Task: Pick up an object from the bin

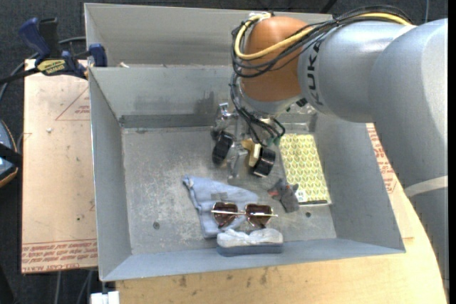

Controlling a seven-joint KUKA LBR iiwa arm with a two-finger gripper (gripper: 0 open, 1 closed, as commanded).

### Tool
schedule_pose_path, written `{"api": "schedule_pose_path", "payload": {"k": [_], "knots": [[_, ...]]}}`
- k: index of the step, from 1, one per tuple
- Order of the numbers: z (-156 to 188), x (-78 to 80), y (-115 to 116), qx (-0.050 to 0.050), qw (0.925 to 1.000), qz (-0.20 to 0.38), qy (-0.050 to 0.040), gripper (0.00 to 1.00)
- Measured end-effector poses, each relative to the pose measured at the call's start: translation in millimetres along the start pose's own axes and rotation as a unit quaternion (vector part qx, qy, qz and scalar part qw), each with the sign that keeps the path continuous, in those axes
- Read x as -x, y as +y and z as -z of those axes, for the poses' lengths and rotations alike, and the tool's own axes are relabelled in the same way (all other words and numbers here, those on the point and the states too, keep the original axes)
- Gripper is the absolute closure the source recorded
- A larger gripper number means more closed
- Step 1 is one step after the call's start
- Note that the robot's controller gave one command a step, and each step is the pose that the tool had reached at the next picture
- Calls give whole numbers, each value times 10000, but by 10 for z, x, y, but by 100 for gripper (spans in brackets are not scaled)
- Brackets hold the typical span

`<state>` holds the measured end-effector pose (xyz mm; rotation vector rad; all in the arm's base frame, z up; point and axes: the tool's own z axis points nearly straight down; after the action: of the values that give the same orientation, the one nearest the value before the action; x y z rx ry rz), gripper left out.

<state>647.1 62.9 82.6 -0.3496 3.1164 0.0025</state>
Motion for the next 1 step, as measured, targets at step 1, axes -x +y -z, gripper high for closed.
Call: {"api": "schedule_pose_path", "payload": {"k": [1], "knots": [[-66,65,-64,-9,9965,835,-36,0]]}}
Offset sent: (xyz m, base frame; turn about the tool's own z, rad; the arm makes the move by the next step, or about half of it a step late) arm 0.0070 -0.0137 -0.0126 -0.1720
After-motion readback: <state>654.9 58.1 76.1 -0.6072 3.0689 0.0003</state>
